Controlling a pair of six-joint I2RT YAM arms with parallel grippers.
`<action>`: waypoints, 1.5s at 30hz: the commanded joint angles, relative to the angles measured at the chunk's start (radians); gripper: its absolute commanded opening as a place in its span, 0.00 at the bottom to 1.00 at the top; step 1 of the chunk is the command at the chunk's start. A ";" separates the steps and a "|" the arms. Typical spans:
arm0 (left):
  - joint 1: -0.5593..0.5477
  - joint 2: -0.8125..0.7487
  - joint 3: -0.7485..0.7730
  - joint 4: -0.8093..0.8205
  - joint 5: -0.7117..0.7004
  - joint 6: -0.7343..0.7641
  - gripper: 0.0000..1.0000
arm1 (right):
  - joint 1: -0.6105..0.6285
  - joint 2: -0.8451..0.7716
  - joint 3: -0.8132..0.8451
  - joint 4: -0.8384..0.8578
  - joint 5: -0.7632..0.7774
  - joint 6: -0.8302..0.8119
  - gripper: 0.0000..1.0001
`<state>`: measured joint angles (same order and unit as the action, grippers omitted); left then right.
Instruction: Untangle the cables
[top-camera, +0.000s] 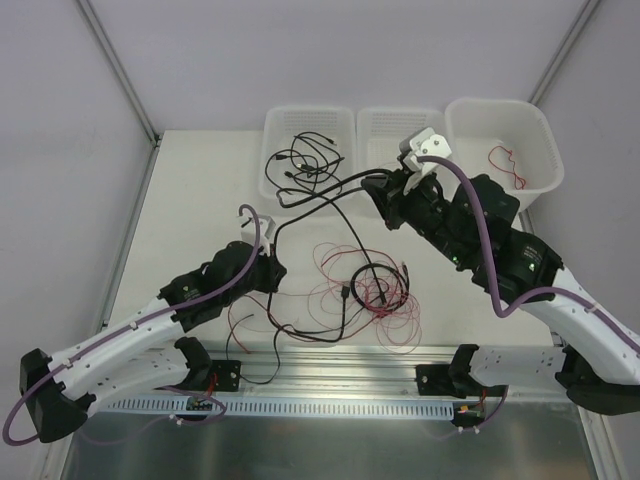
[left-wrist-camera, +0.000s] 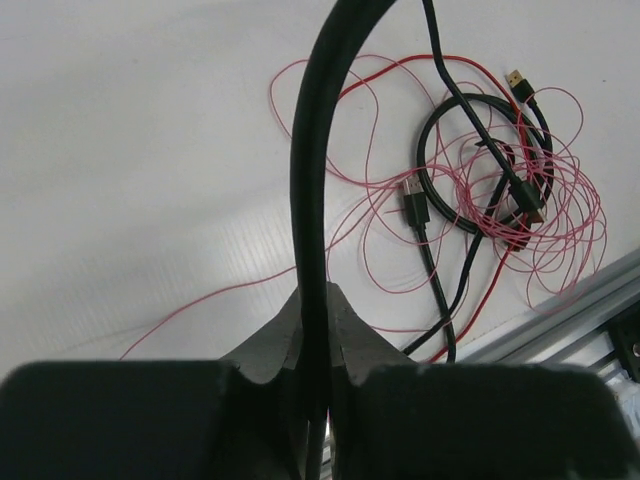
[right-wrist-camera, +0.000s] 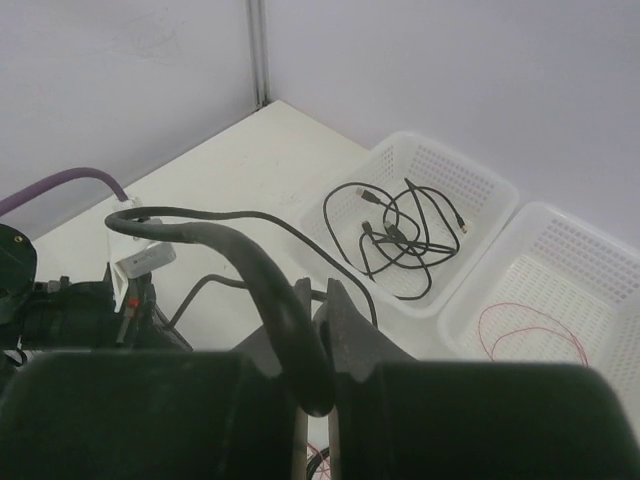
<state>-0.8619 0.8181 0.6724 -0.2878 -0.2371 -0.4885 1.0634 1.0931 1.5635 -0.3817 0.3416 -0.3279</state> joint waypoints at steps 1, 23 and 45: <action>0.008 -0.028 0.052 0.009 0.024 0.056 0.04 | -0.003 -0.059 -0.043 0.078 0.028 0.029 0.01; 0.004 0.159 0.963 -0.050 0.242 0.427 0.00 | -0.003 -0.263 -0.459 0.052 0.122 0.250 0.01; 0.009 0.162 0.878 -0.128 0.349 0.534 0.00 | -0.005 -0.306 -0.484 0.014 0.158 0.256 0.01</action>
<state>-0.8555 1.0931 1.4136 -0.4843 -0.2966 0.2070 1.0588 0.8059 1.0821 -0.3843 0.4831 -0.0742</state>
